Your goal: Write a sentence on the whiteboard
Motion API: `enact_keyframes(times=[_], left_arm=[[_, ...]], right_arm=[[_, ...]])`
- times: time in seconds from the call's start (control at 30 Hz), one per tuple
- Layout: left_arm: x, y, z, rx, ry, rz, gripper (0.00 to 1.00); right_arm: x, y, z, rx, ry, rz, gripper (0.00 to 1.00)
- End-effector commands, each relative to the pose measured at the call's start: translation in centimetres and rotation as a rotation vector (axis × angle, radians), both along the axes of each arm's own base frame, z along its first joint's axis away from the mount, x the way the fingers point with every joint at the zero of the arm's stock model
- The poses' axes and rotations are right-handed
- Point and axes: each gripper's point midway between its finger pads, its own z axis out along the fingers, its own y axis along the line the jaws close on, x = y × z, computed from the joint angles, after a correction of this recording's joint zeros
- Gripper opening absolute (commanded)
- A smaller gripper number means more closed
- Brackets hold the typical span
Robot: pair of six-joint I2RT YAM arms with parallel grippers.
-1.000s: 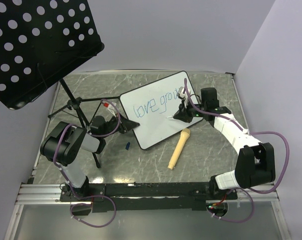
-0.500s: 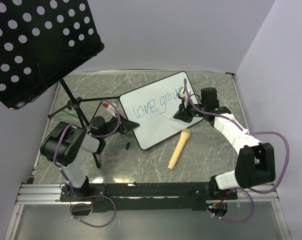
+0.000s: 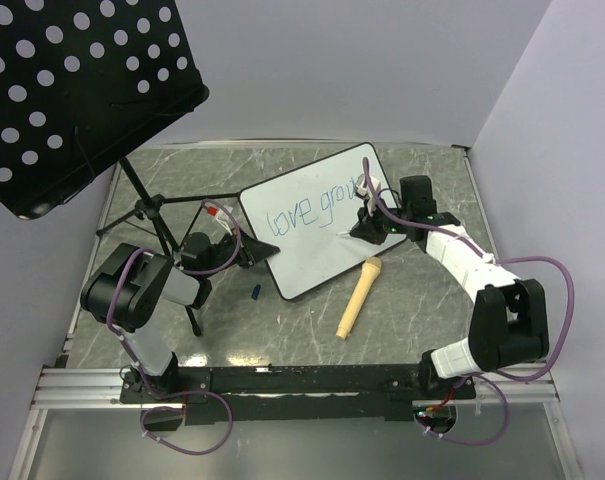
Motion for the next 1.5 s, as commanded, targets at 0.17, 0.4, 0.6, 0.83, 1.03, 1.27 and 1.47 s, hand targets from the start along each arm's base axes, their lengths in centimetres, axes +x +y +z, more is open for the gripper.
enact_keyframes(times=[0.17, 0.4, 0.6, 0.83, 1.03, 1.27, 1.47], left_arm=[[-0.7, -0.9, 5.7, -0.087, -0.280, -0.060, 0.01], [-0.6, -0.9, 5.6, -0.102, -0.256, -0.058, 0.01], [-0.6, -1.0, 5.6, -0.109, -0.247, -0.059, 0.01], [-0.6, -0.9, 5.6, -0.110, -0.247, -0.055, 0.01], [-0.4, -0.9, 5.6, -0.108, -0.242, -0.048, 0.01], [-0.3, -0.8, 5.4, -0.098, -0.237, -0.035, 0.01], [-0.2, -0.8, 5.4, -0.093, -0.240, -0.033, 0.01]], right_arm=[[3.4, 0.3, 0.7, -0.022, -0.082, -0.055, 0.00], [4.2, 0.6, 1.1, -0.014, -0.094, -0.056, 0.00], [4.5, 1.0, 0.4, -0.020, -0.075, -0.049, 0.00], [3.9, 1.0, -0.7, -0.040, -0.037, -0.029, 0.00], [2.9, 0.9, -0.8, -0.045, -0.021, -0.017, 0.00], [1.3, 0.6, -0.9, -0.051, -0.013, 0.004, 0.00], [-0.5, 0.3, -1.1, -0.058, -0.006, 0.019, 0.00]])
